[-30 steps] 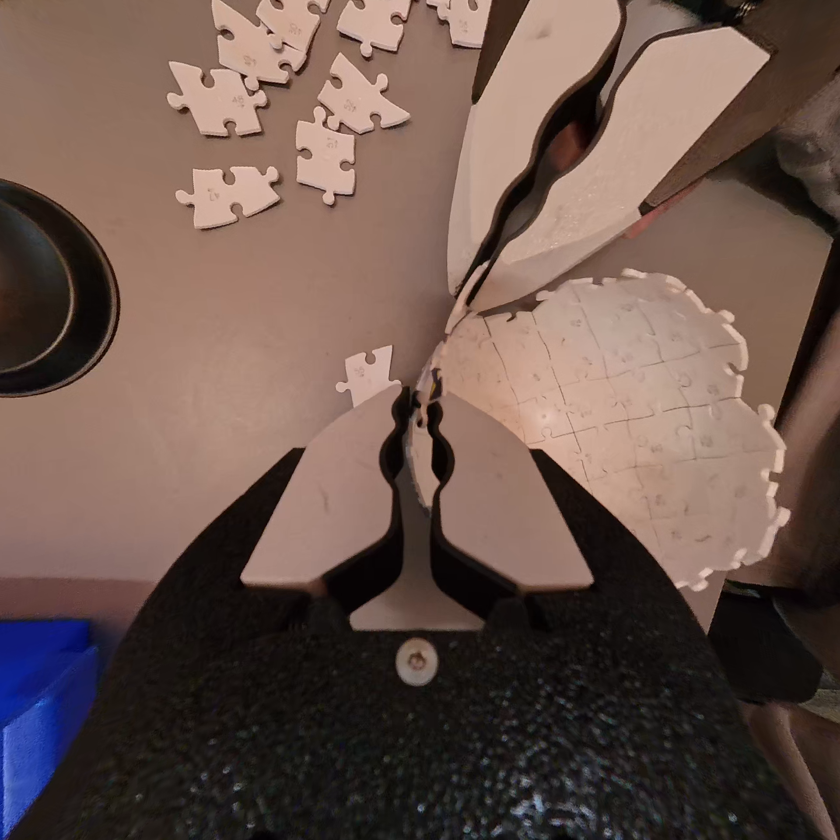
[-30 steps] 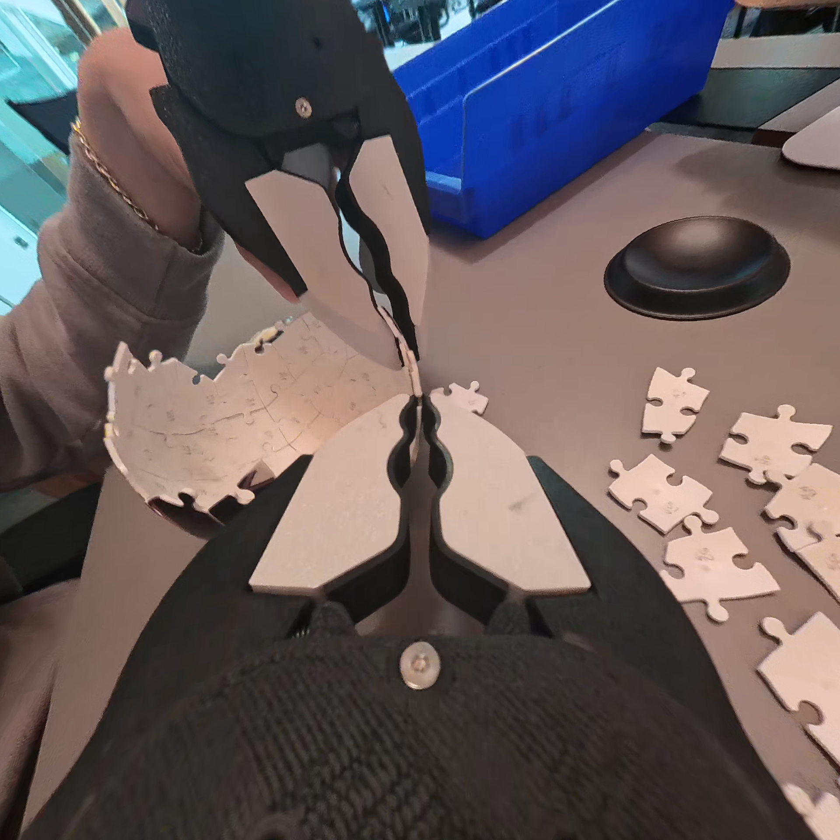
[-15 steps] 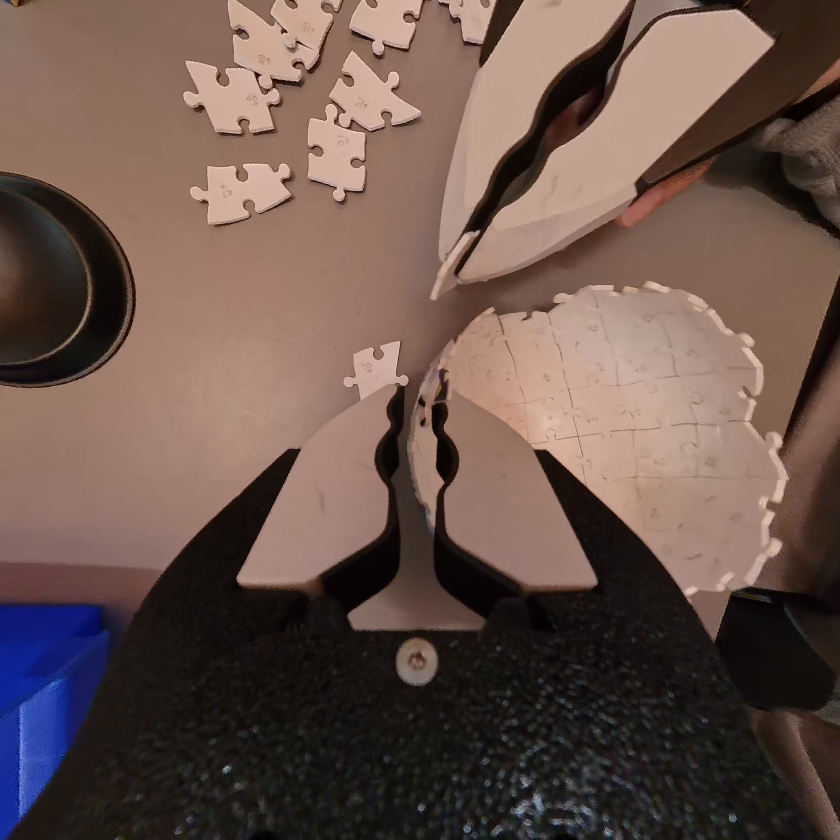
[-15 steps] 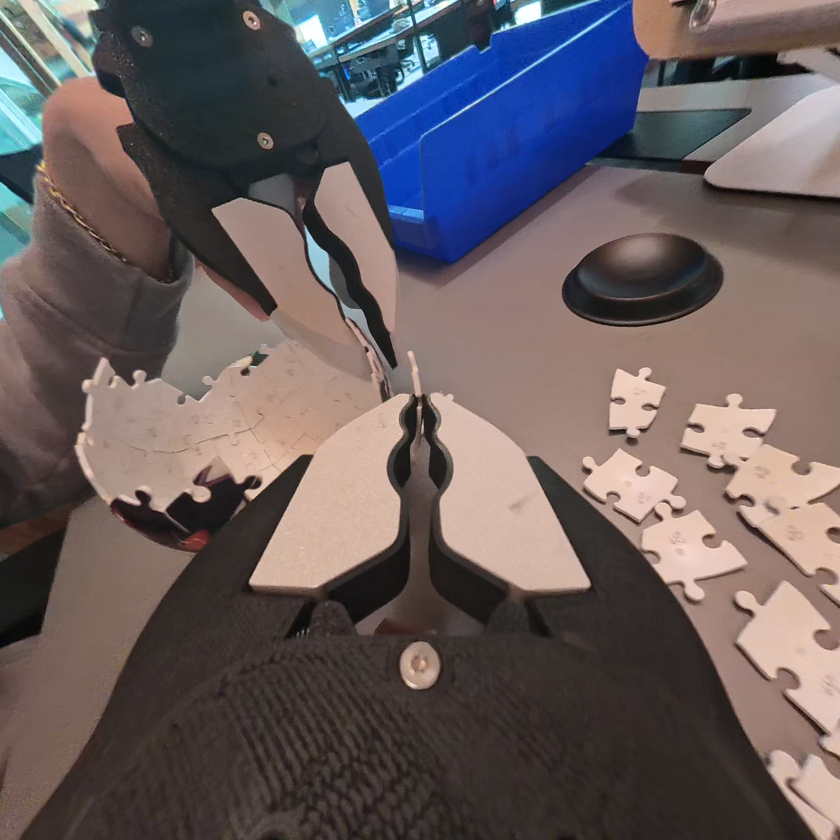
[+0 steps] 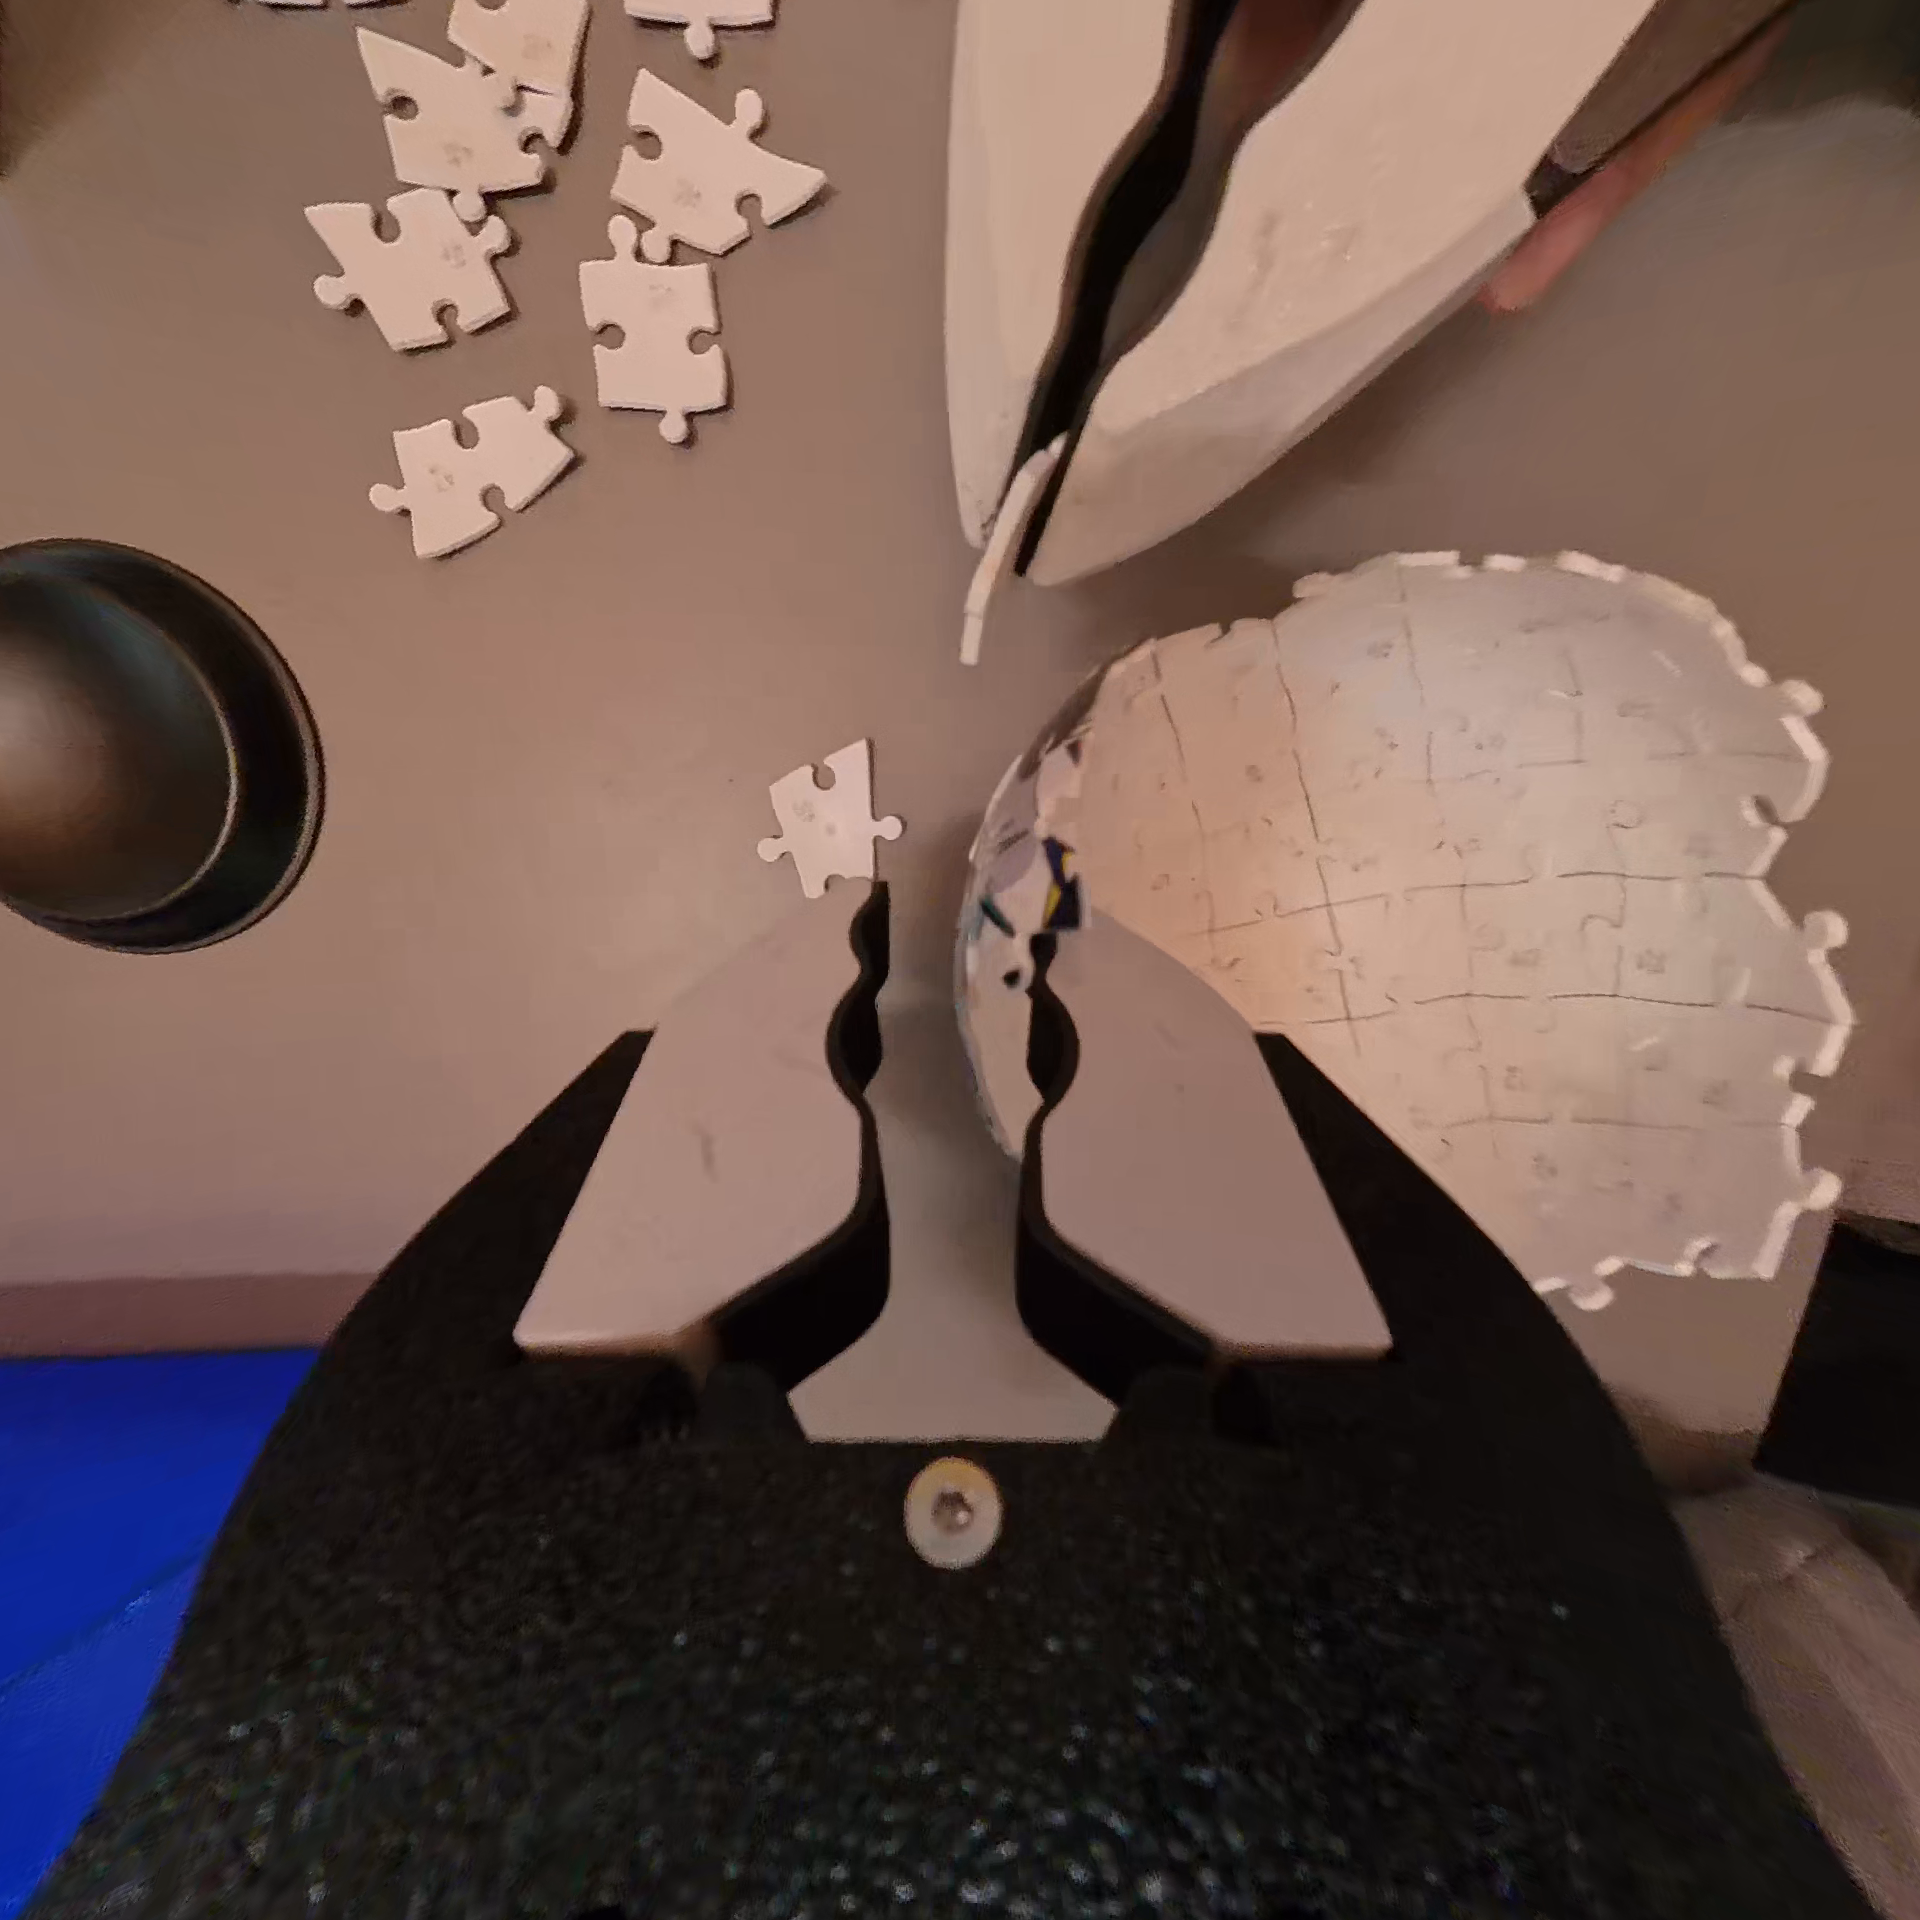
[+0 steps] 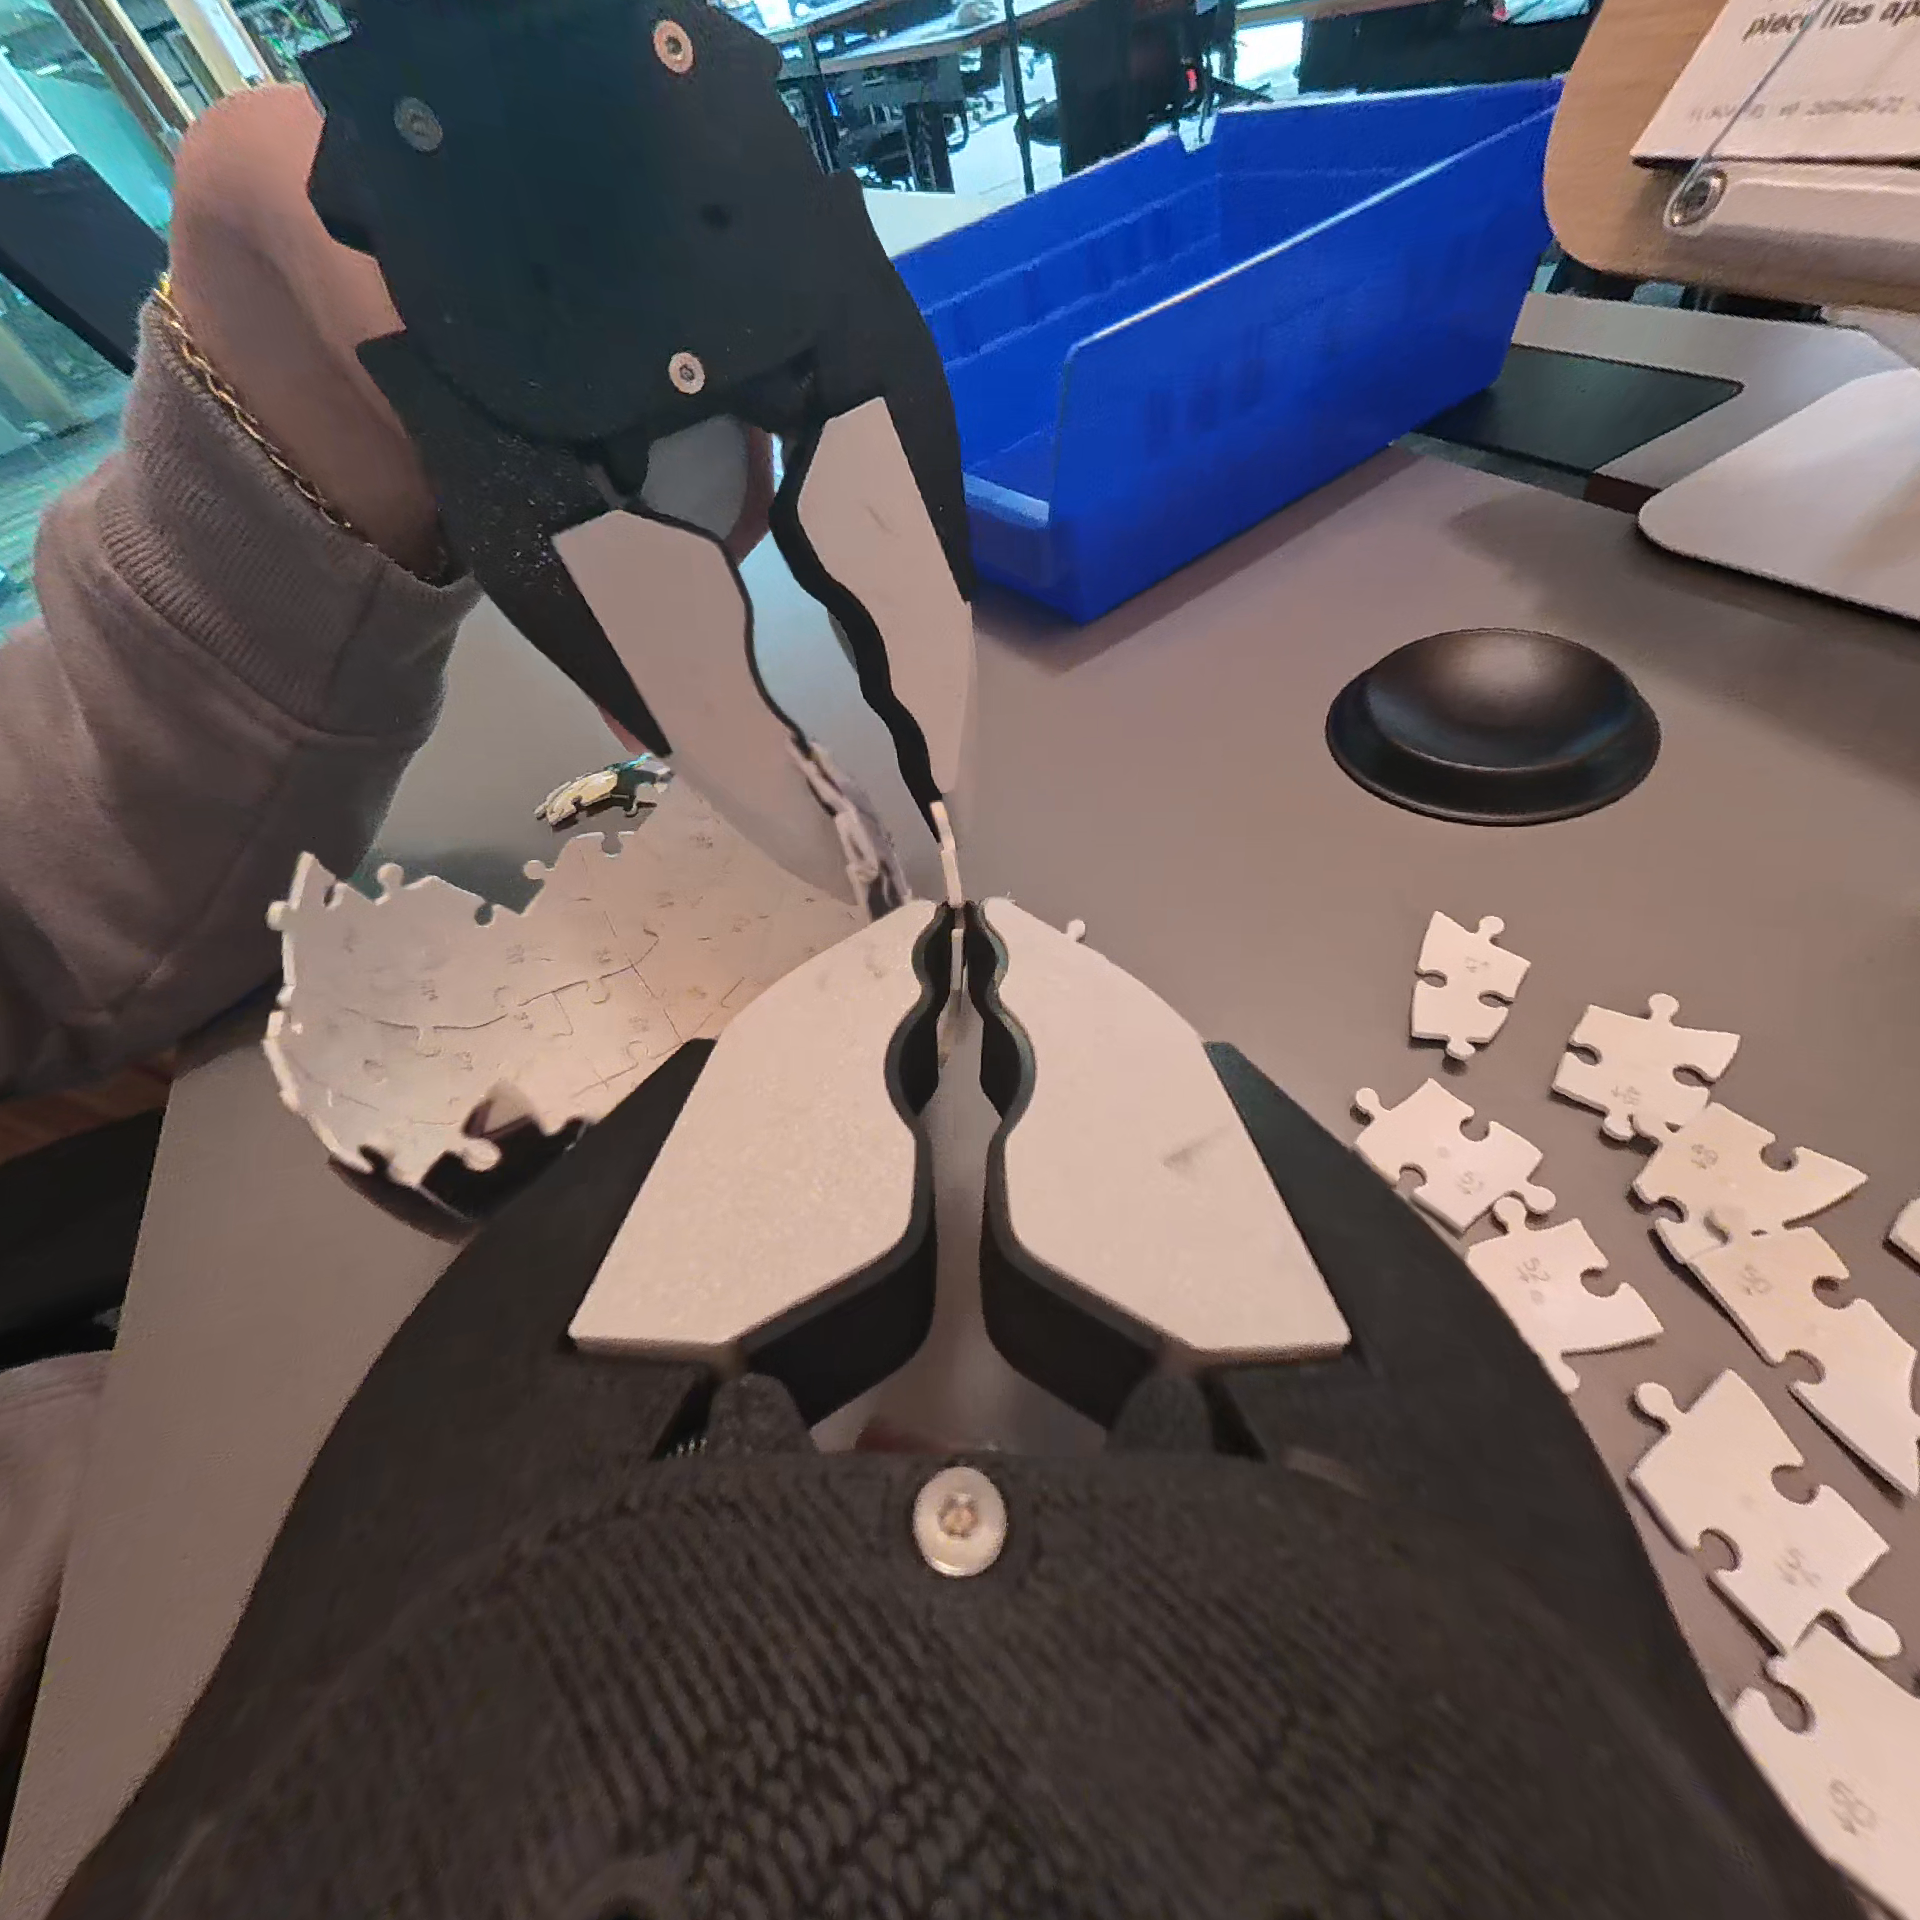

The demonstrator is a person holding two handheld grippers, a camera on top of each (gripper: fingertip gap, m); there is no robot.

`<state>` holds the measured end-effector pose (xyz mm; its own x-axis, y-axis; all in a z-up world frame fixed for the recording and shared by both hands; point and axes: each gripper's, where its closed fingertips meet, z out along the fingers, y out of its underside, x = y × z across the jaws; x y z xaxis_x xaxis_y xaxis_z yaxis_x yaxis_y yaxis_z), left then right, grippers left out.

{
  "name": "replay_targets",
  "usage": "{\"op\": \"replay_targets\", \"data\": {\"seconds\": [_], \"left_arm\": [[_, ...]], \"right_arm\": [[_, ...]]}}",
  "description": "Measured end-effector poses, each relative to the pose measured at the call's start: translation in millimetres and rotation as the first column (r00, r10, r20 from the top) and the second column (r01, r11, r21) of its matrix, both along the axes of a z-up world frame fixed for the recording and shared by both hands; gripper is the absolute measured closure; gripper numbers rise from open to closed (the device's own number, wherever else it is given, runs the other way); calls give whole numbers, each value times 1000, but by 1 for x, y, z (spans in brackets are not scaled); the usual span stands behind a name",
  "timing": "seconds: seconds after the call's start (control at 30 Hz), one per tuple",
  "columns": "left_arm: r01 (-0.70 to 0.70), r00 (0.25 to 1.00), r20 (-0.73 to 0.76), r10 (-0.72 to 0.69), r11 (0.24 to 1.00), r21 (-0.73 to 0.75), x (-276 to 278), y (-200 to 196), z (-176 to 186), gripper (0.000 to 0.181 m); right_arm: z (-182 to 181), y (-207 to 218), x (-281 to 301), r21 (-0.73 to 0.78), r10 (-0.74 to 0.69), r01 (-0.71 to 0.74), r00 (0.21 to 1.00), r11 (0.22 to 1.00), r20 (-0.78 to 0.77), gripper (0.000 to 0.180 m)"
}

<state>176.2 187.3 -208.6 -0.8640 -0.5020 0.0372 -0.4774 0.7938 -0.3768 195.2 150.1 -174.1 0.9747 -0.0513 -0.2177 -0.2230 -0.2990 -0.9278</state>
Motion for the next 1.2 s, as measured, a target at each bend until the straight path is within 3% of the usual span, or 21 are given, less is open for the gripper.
{"op": "replay_targets", "data": {"seconds": [0.03,0.27,0.5,0.77,0.9,1.0,1.1,1.2], "left_arm": [[1,1000,-11,-2,1000,-11,-2,-1,1,155],[36,999,5,-36,999,-21,-7,1,8,156],[46,998,39,-46,999,-10,-11,1,16,153],[33,979,204,-14,995,-92,-14,-8,61,141],[199,935,340,-106,948,-250,-25,-41,96,151],[304,920,347,-181,890,-340,-37,-65,105,158],[325,913,350,-209,891,-316,-36,-72,98,157],[350,899,372,-233,892,-287,-35,-72,95,166]], "right_arm": [[1,0,0,4,-3,2,1000,1000,13,178],[10,-3,0,3,-24,24,998,1000,59,178],[35,-18,-6,108,-66,62,997,992,33,178],[60,-31,-33,183,-51,38,997,982,63,178],[71,-31,-39,212,-72,52,994,976,87,178],[73,-28,-47,219,-67,44,993,975,99,178],[75,-25,-59,230,-23,1,995,973,93,178],[71,-25,-54,217,-50,30,995,976,89,178]]}}
